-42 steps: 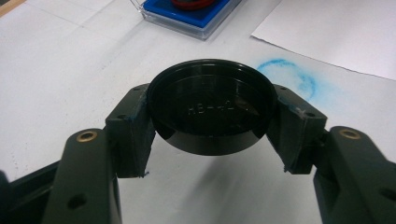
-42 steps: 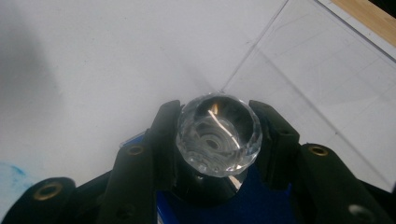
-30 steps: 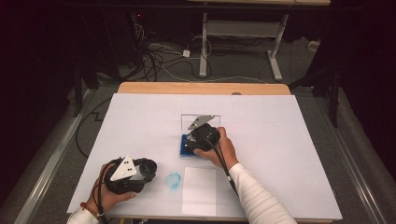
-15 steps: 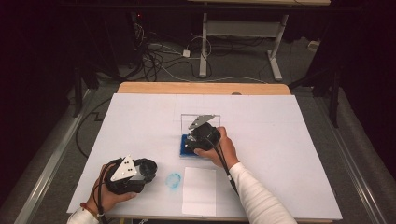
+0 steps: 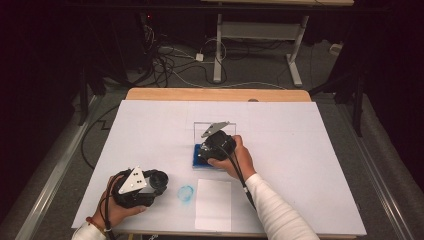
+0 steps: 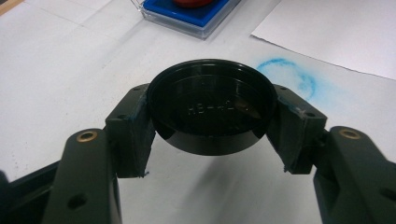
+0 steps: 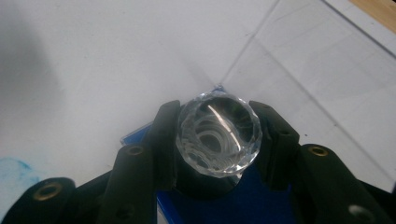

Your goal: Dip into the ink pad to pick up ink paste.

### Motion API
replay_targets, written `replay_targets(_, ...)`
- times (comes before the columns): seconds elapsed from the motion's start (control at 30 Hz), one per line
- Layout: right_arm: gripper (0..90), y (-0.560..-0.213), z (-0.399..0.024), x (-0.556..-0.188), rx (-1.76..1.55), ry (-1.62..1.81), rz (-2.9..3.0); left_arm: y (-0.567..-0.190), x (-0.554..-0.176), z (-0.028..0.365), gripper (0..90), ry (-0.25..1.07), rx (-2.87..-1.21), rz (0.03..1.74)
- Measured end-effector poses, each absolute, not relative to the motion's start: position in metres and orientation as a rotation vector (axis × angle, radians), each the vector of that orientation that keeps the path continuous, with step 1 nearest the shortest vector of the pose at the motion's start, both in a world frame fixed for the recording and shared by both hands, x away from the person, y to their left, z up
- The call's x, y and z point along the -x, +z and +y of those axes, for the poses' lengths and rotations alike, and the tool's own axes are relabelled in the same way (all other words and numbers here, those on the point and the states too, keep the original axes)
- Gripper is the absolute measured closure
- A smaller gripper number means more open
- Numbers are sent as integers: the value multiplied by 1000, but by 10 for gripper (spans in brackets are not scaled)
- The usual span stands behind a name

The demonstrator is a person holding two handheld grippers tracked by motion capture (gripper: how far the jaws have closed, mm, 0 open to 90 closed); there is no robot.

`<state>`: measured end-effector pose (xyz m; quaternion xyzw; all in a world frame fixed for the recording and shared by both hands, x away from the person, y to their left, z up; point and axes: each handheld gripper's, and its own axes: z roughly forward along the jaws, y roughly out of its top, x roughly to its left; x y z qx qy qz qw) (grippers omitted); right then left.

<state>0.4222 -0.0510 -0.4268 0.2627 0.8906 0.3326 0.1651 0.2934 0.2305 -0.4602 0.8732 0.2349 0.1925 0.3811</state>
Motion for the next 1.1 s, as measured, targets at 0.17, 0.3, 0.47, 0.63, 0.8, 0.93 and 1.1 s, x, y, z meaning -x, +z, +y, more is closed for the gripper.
replay_targets(0.17,570,-411,-67,-420,-770,1008,2487,-461,-294,231,362,491,-2230,601)
replay_targets(0.3,569,-396,-77,-416,-746,1031,2454,-460,-294,231,362,494,-2231,601)
replay_targets(0.47,569,-382,-89,-412,-752,1069,2424,-460,-294,230,362,494,-2235,599)
replay_targets(0.63,569,-377,-95,-409,-760,1054,2416,-460,-294,230,363,495,-2237,600)
replay_targets(0.8,569,-382,-96,-410,-766,1041,2424,-459,-294,231,363,498,-2231,602)
replay_targets(0.93,569,-391,-94,-411,-773,1022,2436,-460,-294,231,362,498,-2229,603)
replay_targets(1.1,569,-405,-95,-415,-799,990,2458,-460,-294,232,362,497,-2233,601)
